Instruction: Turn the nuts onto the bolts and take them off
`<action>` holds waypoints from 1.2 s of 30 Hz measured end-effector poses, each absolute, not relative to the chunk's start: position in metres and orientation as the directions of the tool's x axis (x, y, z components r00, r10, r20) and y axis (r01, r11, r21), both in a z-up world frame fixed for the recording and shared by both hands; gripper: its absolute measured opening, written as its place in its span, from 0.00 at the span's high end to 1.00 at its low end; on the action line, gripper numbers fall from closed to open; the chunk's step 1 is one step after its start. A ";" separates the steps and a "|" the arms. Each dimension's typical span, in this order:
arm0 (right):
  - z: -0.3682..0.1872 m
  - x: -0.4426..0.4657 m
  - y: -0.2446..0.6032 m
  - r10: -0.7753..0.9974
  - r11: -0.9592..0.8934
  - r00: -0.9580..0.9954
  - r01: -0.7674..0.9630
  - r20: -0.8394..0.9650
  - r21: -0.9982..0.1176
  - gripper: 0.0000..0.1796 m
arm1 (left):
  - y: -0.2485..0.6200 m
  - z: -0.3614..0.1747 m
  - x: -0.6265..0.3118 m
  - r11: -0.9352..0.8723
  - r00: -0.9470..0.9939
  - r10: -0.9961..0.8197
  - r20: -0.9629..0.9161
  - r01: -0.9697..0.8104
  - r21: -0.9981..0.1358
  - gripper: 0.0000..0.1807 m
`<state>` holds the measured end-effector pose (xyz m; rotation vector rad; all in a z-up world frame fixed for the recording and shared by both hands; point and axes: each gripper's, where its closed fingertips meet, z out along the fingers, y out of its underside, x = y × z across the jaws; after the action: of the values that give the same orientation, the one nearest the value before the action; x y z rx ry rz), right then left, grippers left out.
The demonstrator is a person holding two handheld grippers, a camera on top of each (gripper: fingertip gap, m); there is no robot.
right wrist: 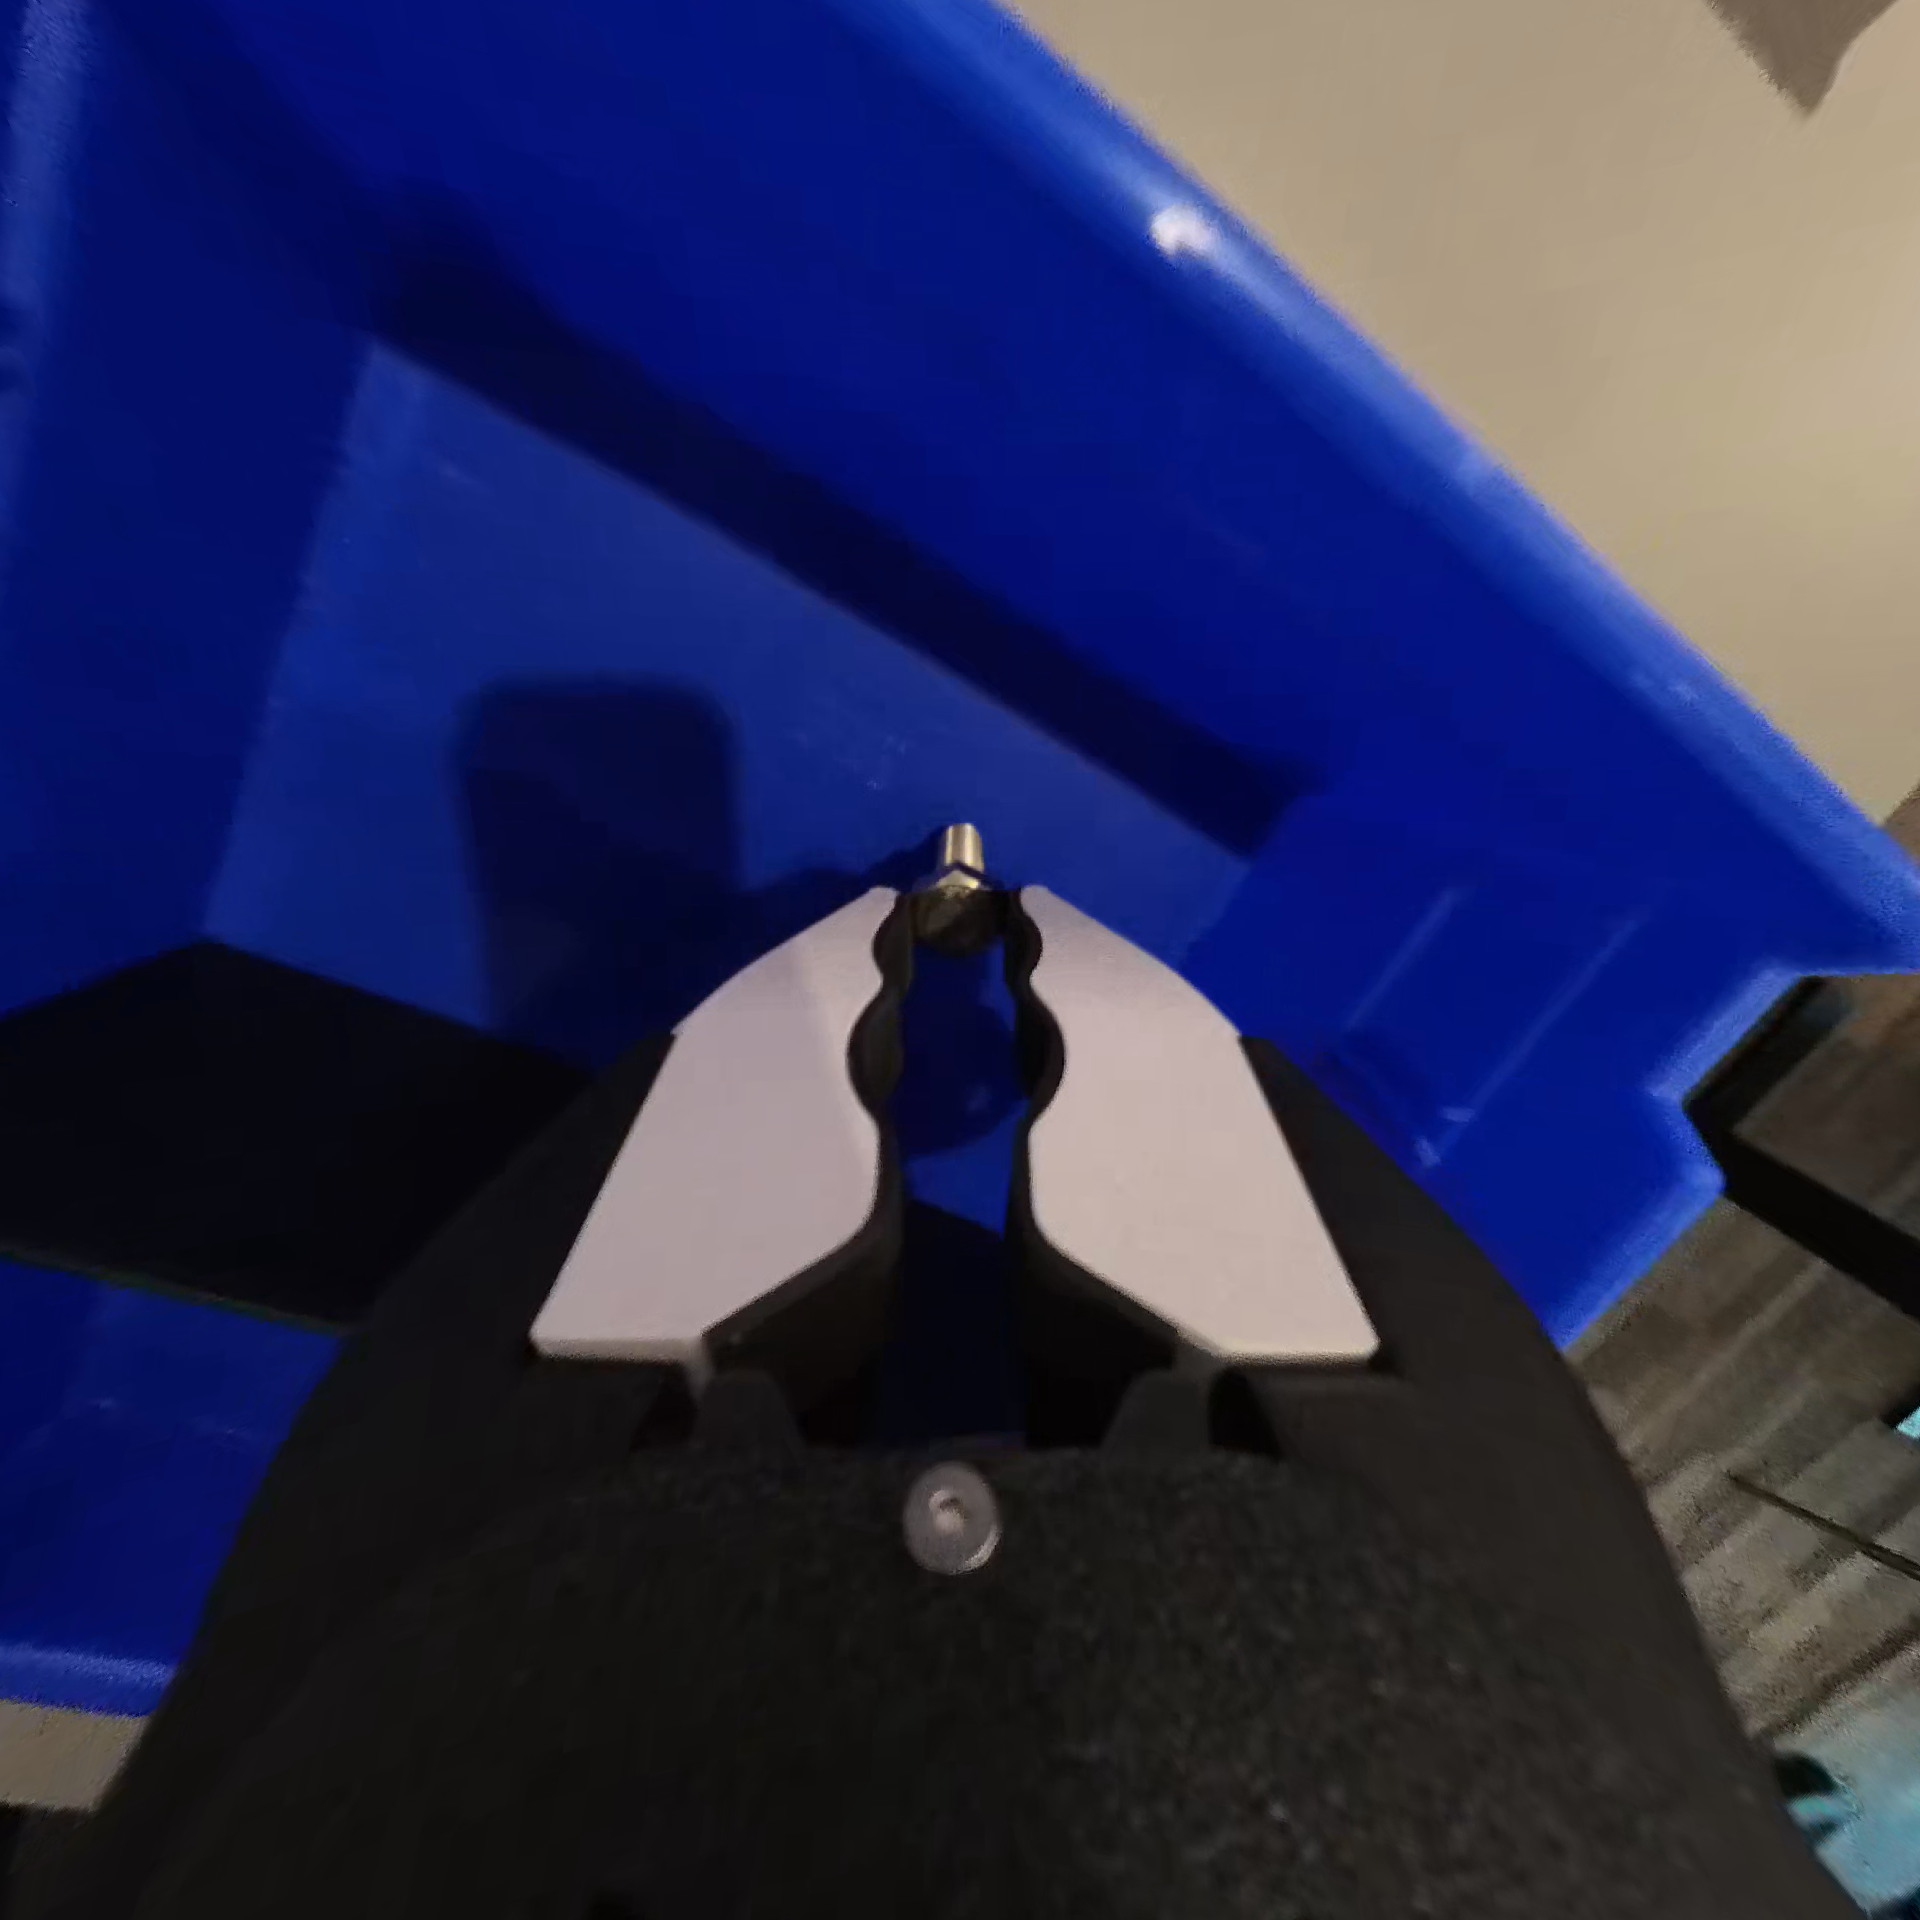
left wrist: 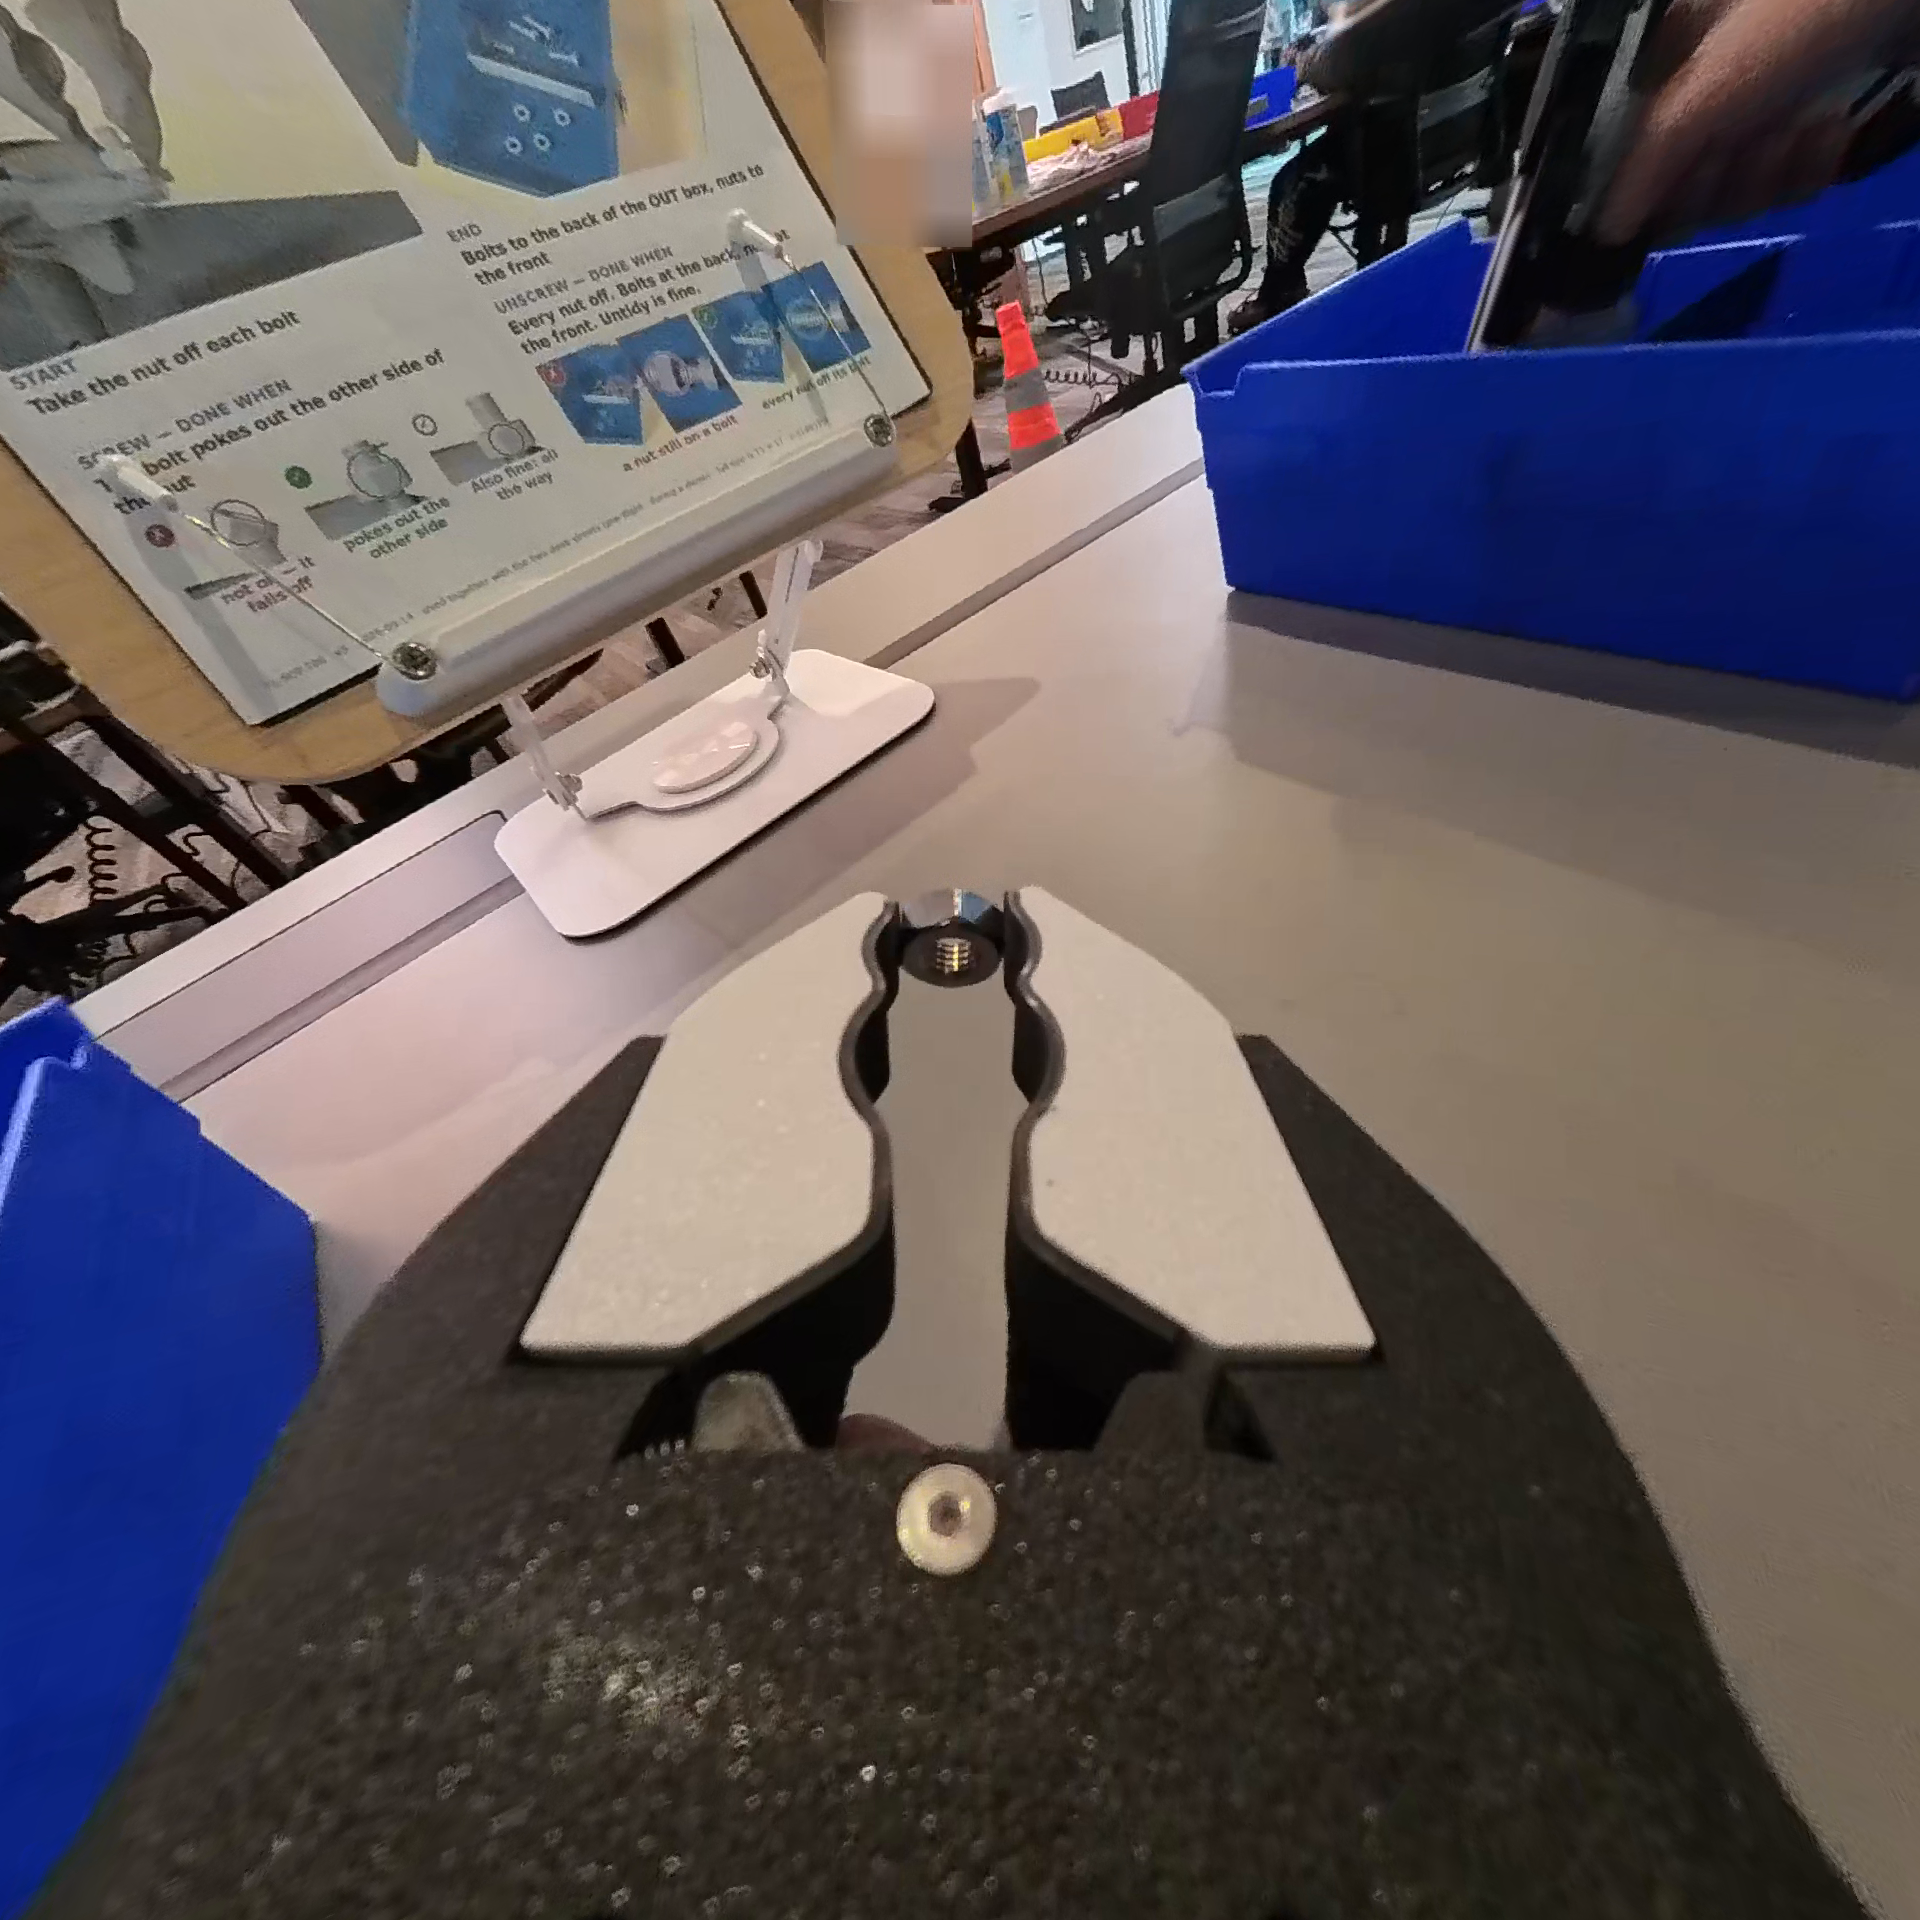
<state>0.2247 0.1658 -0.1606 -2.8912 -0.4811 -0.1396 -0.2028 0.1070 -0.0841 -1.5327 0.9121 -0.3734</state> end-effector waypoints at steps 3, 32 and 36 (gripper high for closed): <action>-0.161 0.228 0.155 0.276 -0.950 0.957 0.286 0.090 -0.122 0.90 | 0.106 -0.083 -0.203 0.082 0.632 -0.718 -0.291 -0.338 -0.938 0.90; -0.017 0.151 0.146 0.295 -0.571 0.955 0.186 0.011 -0.800 0.75 | 0.116 -0.070 -0.214 0.079 0.659 -0.698 -0.280 -0.318 -0.945 0.90; 0.023 0.021 0.077 0.595 -0.311 0.768 -0.051 -0.236 -0.949 0.74 | 0.122 -0.068 -0.218 0.073 0.666 -0.697 -0.266 -0.303 -0.950 0.90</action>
<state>0.0213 0.0774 0.0226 -1.7836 -0.4241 0.6812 -0.2181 0.1223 -0.0682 -1.5187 0.8655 -0.3595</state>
